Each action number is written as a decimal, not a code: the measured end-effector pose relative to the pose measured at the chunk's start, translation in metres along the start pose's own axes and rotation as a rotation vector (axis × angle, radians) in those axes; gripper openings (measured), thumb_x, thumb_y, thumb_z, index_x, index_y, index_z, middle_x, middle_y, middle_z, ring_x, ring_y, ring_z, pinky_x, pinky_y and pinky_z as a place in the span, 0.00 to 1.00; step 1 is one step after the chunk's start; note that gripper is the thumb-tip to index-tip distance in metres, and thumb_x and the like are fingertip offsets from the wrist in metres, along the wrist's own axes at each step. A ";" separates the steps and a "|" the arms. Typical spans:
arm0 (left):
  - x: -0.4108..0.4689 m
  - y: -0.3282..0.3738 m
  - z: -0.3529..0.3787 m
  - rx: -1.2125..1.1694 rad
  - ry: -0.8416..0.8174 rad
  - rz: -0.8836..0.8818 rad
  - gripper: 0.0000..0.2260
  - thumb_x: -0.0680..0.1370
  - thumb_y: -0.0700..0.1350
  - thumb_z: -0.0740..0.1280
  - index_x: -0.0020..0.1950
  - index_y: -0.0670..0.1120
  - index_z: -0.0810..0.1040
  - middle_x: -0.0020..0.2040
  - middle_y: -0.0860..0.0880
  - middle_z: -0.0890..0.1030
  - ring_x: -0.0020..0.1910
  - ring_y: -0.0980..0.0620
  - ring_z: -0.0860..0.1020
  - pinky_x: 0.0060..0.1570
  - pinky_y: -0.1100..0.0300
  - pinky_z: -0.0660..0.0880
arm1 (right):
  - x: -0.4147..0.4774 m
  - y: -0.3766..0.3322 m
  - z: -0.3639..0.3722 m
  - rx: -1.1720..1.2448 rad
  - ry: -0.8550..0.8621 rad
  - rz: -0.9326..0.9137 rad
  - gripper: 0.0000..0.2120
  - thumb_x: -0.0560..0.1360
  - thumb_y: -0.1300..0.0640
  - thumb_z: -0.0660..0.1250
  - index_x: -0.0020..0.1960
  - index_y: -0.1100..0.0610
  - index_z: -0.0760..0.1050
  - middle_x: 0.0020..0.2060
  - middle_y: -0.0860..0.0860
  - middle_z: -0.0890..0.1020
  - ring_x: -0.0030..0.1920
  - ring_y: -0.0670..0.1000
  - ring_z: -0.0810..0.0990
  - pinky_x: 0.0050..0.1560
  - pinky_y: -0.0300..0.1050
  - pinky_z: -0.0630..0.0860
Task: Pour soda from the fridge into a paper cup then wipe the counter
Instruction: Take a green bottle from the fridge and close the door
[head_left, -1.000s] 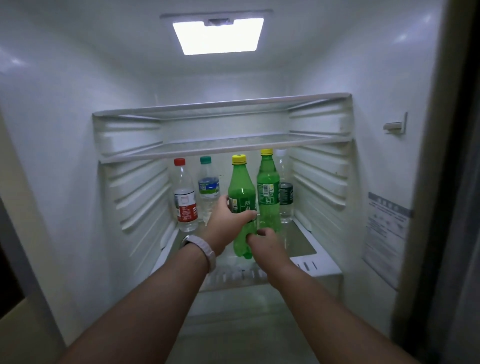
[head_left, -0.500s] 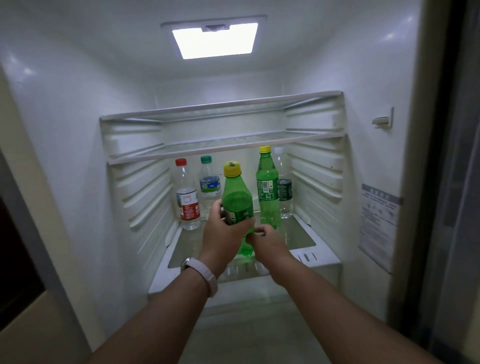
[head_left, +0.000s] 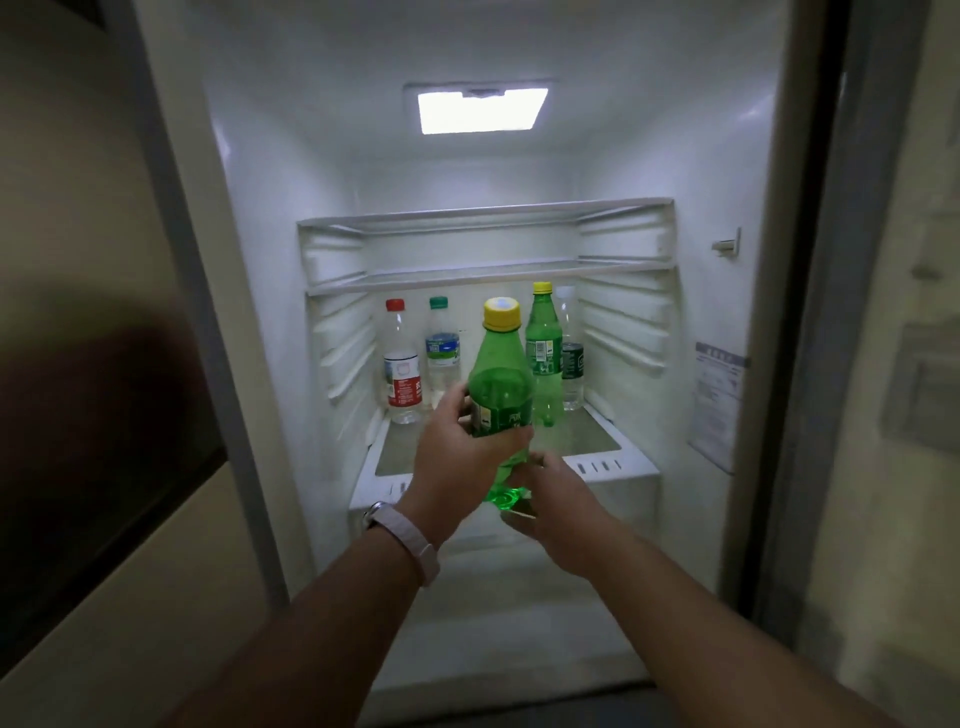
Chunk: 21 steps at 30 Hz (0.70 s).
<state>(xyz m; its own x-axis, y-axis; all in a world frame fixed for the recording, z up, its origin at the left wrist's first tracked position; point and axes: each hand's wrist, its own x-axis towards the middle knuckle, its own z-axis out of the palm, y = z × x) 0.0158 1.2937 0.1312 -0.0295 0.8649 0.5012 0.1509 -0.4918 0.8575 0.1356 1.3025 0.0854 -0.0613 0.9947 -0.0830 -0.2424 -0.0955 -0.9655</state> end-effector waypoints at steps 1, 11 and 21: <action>-0.010 0.002 0.000 -0.009 0.004 -0.008 0.20 0.66 0.41 0.78 0.55 0.51 0.78 0.47 0.49 0.84 0.46 0.51 0.84 0.47 0.47 0.83 | -0.011 0.001 0.000 -0.010 -0.002 -0.004 0.16 0.75 0.62 0.65 0.63 0.57 0.72 0.54 0.57 0.81 0.55 0.57 0.81 0.54 0.51 0.78; -0.098 0.031 -0.008 -0.129 -0.044 -0.095 0.18 0.65 0.40 0.78 0.51 0.55 0.80 0.44 0.51 0.85 0.43 0.52 0.84 0.47 0.48 0.82 | -0.115 0.031 -0.011 0.082 0.045 0.054 0.15 0.74 0.65 0.62 0.60 0.60 0.75 0.49 0.57 0.83 0.49 0.58 0.81 0.50 0.51 0.79; -0.164 0.069 0.012 -0.216 -0.220 -0.125 0.17 0.63 0.43 0.78 0.50 0.53 0.83 0.45 0.49 0.85 0.46 0.49 0.84 0.48 0.49 0.82 | -0.215 0.041 -0.044 0.181 0.022 0.045 0.13 0.75 0.67 0.60 0.49 0.57 0.82 0.46 0.58 0.84 0.44 0.54 0.82 0.50 0.49 0.77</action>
<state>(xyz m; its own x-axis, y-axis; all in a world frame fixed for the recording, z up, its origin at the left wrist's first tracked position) 0.0425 1.1192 0.1064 0.1833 0.9095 0.3732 -0.0539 -0.3698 0.9276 0.1818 1.0862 0.0524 -0.0557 0.9896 -0.1325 -0.4106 -0.1437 -0.9004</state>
